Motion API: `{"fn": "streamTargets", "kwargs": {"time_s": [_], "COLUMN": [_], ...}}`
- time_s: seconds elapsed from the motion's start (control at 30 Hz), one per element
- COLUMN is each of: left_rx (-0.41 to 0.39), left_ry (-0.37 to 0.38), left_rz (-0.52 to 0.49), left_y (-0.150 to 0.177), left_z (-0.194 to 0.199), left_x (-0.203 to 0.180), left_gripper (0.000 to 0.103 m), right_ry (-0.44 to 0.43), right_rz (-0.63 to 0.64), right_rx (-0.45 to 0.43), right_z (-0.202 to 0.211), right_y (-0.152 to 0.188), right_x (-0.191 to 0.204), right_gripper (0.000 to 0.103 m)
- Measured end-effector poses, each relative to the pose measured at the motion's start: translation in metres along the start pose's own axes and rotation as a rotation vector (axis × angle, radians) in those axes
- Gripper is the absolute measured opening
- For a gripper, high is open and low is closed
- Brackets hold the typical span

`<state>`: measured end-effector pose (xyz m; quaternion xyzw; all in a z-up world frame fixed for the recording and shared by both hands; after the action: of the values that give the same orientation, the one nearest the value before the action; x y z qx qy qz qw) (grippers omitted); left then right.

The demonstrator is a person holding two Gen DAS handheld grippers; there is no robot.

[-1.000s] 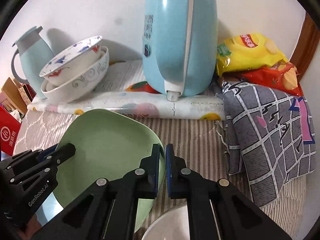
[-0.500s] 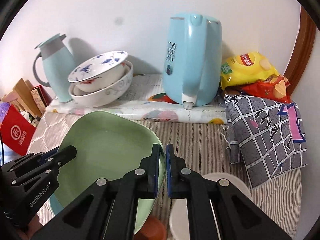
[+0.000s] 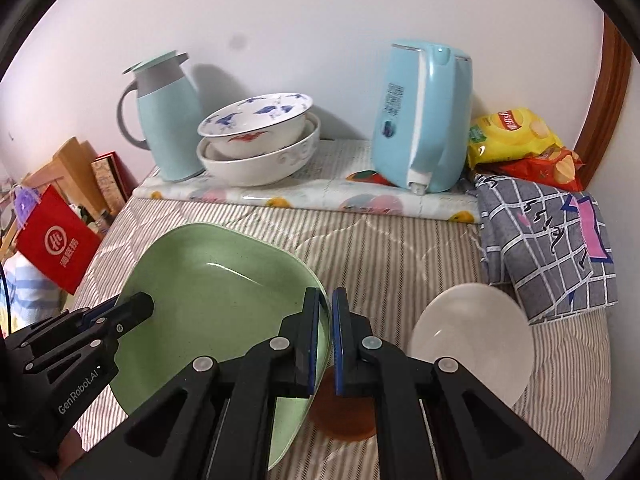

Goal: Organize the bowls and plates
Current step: 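Lift the green plate with the left gripper and lower it onto the light-blue plate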

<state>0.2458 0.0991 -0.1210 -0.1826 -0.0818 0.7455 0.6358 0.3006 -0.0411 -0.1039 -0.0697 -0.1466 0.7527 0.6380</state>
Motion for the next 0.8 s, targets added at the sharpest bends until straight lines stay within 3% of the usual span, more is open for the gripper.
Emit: {"fn": "streamTargets", "kwargs": {"time_s": [0.43,0.8], "left_rx": [0.004,0.030], "left_ry": [-0.033,-0.043], "left_rz": [0.061,0.102], "left_y": [0.034,0.037], "left_z": [0.005,-0.017], "left_x": [0.031,0.038], "left_gripper": [0.011,0.011], "right_ry": [-0.034,-0.028], "right_rz": [0.058,0.107], "right_rx": [0.014,0.038], "right_z": [-0.006,-0.025], "right_y": [0.029,0.028], "right_x": [0.036,0.043], "right_gripper": [0.007,0.007]}}
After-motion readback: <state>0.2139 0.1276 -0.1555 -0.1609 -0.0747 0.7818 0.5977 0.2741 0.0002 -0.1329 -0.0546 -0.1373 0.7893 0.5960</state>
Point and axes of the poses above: each gripper's, at about its wrist camera, not at the fingertips, and z roughly against the way its jaws point, x to its left, y to its underside, the point moved 6 cm from there along -z, roughly the way its jaws point, and after that the axes turned 15 degrees about x, right-handed, at the moved point
